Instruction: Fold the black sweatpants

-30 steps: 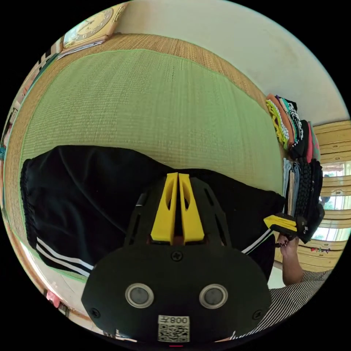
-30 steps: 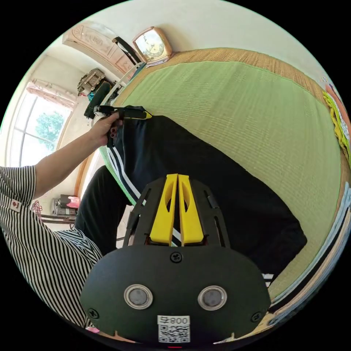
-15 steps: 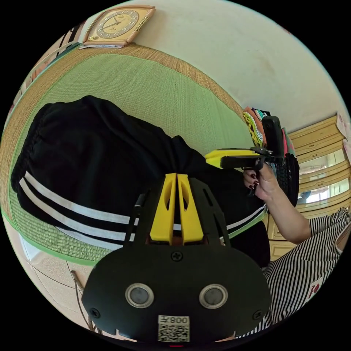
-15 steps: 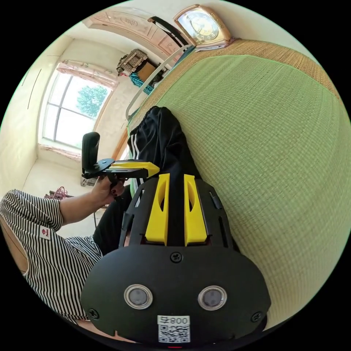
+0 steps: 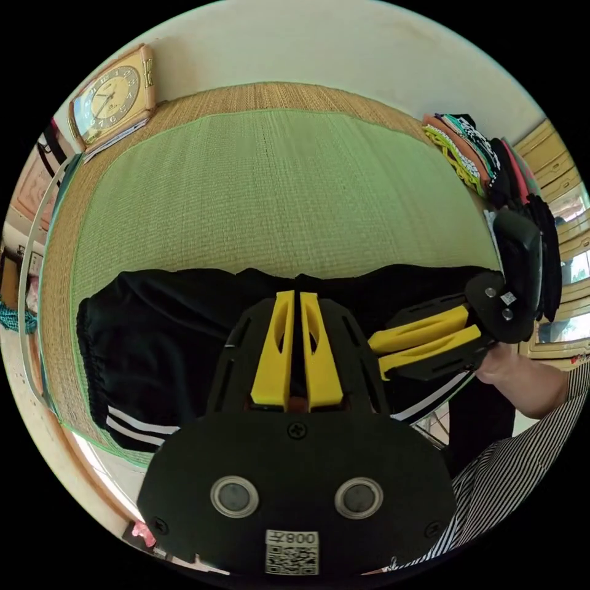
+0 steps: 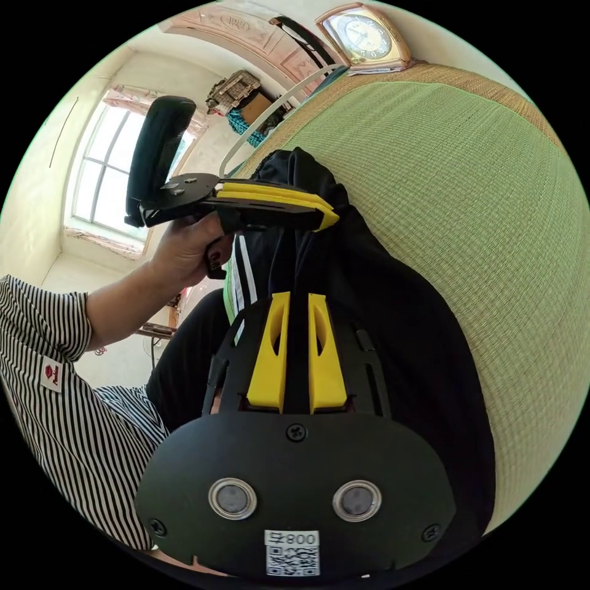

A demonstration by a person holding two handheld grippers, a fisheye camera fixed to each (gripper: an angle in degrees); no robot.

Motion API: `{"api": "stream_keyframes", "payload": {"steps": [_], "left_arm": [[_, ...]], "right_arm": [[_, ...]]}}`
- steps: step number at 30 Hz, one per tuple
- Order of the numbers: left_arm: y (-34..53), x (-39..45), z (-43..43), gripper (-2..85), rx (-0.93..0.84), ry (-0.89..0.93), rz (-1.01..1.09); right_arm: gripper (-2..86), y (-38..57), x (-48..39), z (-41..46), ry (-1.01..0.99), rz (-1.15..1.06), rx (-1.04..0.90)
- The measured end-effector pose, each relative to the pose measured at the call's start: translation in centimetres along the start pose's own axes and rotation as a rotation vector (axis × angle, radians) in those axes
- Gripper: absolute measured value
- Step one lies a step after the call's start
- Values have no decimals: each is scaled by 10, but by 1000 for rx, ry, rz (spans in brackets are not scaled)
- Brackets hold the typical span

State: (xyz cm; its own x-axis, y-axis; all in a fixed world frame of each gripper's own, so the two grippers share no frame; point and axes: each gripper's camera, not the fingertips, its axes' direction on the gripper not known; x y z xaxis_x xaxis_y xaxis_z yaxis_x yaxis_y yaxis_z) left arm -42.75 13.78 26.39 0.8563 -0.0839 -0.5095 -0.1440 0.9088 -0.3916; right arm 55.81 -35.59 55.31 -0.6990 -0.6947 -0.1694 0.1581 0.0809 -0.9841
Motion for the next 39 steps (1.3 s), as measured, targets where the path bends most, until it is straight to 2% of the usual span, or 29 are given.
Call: {"api": "stream_keyframes", "payload": {"steps": [5,7,9,14,17,22,25,27,29,32,36,39], "left_arm": [[14,-15,-45,15,133,90,-20],[17,-21,-55,13,158,124,-35],[19,-27,-63,12,182,138,-47],[21,-49,-79,11,204,228,-84],[20,-56,-85,13,203,244,-61],[37,-92,-99,17,224,252,-152],[65,-131,-114,20,272,142,-309],[81,-154,-123,33,291,176,-346],[97,-180,-136,51,303,67,-408],[106,-215,-142,62,277,-58,-500],[103,-251,-132,69,194,-61,-566],[100,-267,-116,49,104,53,-565]], "right_arm": [[48,-10,2,-41,123,16,150],[52,-21,7,-53,72,22,205],[65,-40,18,-59,-78,21,227],[78,-71,29,-53,-92,43,181],[50,-85,35,-51,-87,60,175],[22,-98,49,-54,-140,108,196],[15,-101,57,-58,-141,140,206],[13,-104,62,-58,-149,152,195],[12,-106,65,-59,-161,164,200],[11,-109,68,-61,-167,182,207],[9,-114,68,-63,-171,195,207],[8,-116,67,-65,-175,207,209]]}}
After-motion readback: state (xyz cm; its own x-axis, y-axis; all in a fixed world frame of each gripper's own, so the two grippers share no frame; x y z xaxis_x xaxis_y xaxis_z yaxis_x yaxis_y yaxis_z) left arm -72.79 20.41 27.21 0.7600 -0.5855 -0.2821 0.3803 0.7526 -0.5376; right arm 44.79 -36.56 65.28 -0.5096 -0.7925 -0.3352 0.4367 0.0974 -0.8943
